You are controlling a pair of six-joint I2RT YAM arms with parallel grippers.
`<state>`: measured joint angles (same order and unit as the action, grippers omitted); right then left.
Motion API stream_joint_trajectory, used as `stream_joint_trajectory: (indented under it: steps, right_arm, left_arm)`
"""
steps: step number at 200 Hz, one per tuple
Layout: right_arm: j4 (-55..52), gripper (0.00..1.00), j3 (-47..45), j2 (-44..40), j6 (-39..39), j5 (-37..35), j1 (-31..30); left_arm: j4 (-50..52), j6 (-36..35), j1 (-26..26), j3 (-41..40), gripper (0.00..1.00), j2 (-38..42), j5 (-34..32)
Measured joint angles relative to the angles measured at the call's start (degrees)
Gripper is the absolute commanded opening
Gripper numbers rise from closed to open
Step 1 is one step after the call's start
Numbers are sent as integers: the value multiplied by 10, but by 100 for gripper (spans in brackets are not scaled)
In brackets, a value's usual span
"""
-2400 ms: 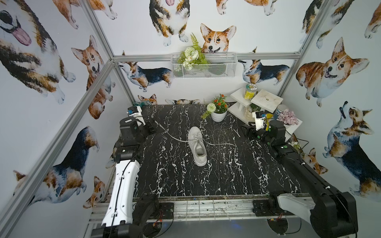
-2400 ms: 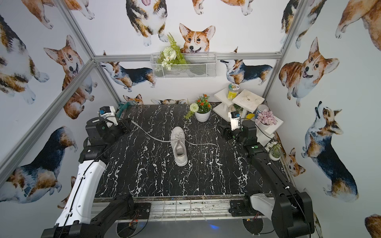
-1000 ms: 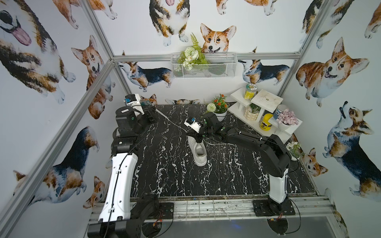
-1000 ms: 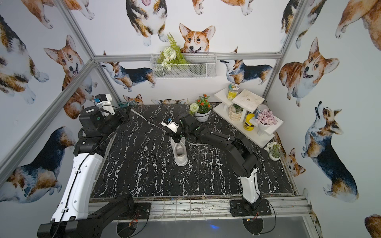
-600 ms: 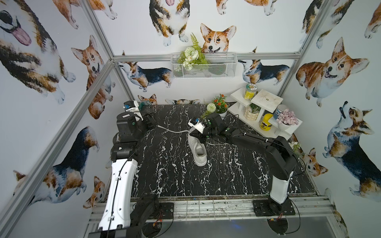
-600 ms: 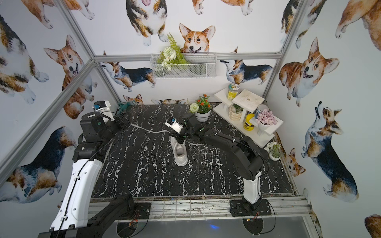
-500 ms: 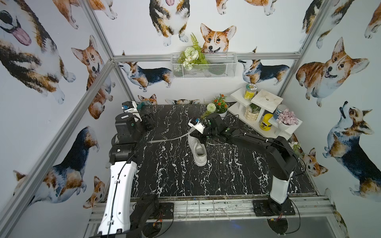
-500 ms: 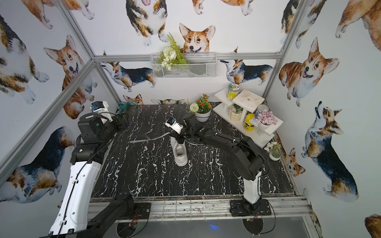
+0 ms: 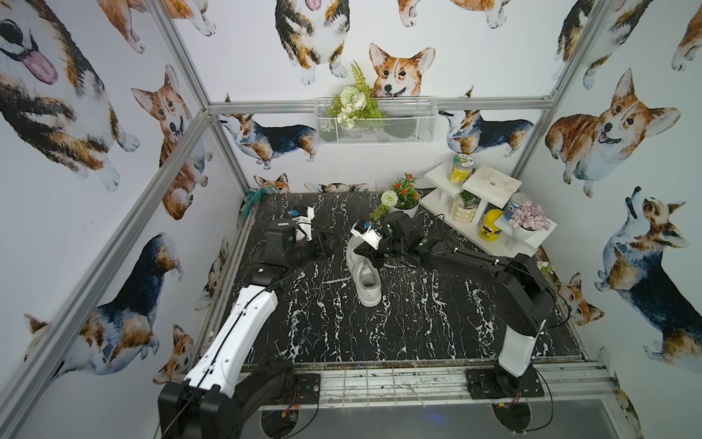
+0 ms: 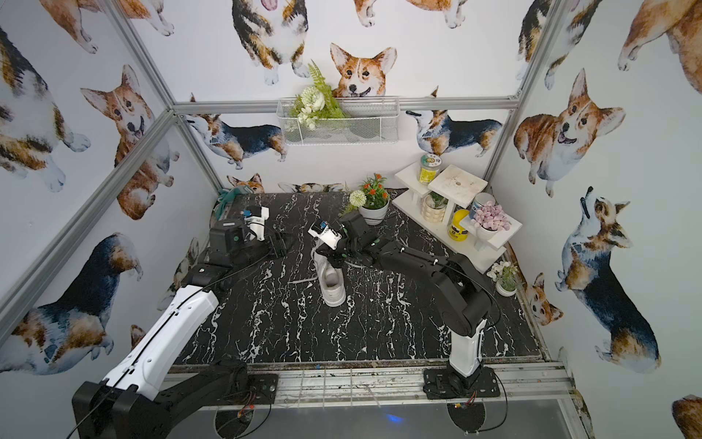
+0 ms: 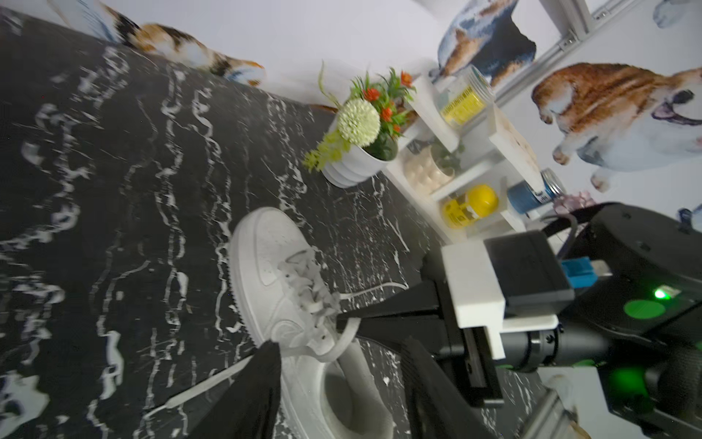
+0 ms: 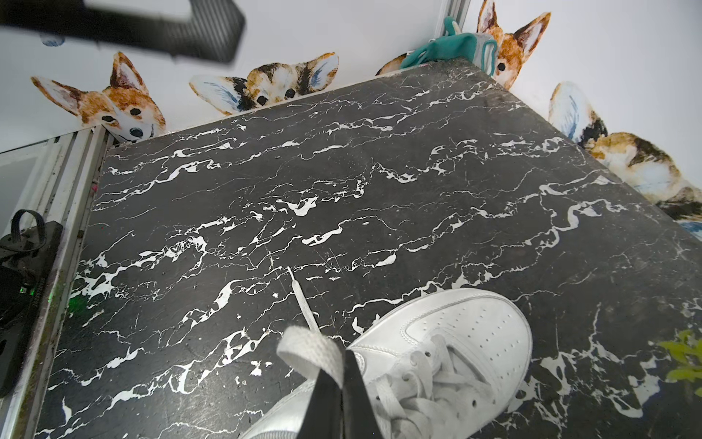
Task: Tie the shoes
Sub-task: Wrap the shoelace around the shoelace.
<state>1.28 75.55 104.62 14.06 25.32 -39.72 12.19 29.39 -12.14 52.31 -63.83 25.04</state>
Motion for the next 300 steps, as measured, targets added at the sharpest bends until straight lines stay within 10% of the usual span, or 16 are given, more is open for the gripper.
stream_joint_trajectory:
  steps: [131, 258, 300]
  right_arm:
    - [3, 0, -12, -10, 0, -11, 3]
    - [2, 0, -14, -10, -1, -13, 6]
    - [2, 35, -29, -38, -2, -21, 13]
  left_arm:
    - [-116, 66, -45, -41, 49, -113, 37]
    - [-149, 72, -52, -42, 0, -134, 44]
    - [-144, 71, -52, -42, 0, -134, 48]
